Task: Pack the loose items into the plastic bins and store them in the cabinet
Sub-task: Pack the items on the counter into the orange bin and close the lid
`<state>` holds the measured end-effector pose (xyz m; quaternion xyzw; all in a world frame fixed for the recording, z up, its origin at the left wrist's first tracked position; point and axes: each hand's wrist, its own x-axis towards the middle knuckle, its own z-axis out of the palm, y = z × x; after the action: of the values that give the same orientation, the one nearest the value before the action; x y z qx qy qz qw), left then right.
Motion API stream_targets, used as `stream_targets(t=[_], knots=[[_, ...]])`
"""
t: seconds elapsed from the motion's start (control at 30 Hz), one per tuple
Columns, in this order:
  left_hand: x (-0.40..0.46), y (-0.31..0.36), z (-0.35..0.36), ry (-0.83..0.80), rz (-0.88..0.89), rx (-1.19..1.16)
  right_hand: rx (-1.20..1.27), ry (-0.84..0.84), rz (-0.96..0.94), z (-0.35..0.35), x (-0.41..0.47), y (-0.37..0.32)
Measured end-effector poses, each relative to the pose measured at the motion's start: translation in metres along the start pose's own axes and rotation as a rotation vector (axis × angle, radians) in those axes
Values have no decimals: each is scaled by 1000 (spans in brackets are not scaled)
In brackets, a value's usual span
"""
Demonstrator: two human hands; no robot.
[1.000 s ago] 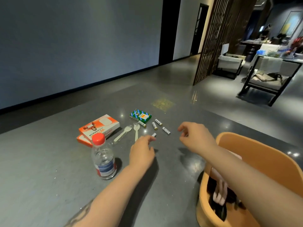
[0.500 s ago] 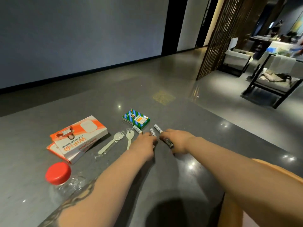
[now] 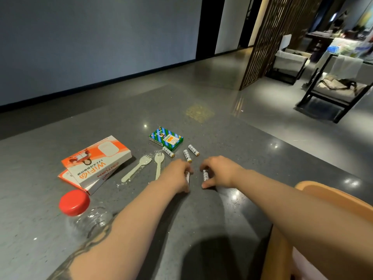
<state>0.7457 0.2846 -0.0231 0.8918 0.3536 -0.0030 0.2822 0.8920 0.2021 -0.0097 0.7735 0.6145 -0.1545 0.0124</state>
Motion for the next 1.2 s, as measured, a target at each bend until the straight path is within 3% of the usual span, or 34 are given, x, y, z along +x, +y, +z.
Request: stream_targets(t=[0.1, 0.2, 0.33, 0.47, 0.67, 0.77, 0.9, 1.07, 1.2], knots=[[-31, 7, -6, 229, 18, -221, 91, 128, -16, -20, -37, -14], [-74, 24, -12, 459, 163, -388, 284, 329, -78, -42, -94, -27], [-135, 57, -4, 527, 315, -519, 436, 486, -49, -49, -191, -29], [-170, 95, 22, 398, 419, -498, 420, 475, 120, -31, -279, -9], [-187, 148, 55, 200, 565, -214, 359, 423, 430, -2, -369, 24], [-186, 173, 62, 184, 666, 17, 107, 255, 453, 12, -371, 28], [-181, 203, 82, -54, 750, 315, -192, -42, 459, 32, -344, 27], [-171, 226, 105, -249, 876, 723, -257, -278, 474, 33, -328, 33], [-170, 231, 122, -359, 886, 881, -269, -387, 494, 35, -327, 29]])
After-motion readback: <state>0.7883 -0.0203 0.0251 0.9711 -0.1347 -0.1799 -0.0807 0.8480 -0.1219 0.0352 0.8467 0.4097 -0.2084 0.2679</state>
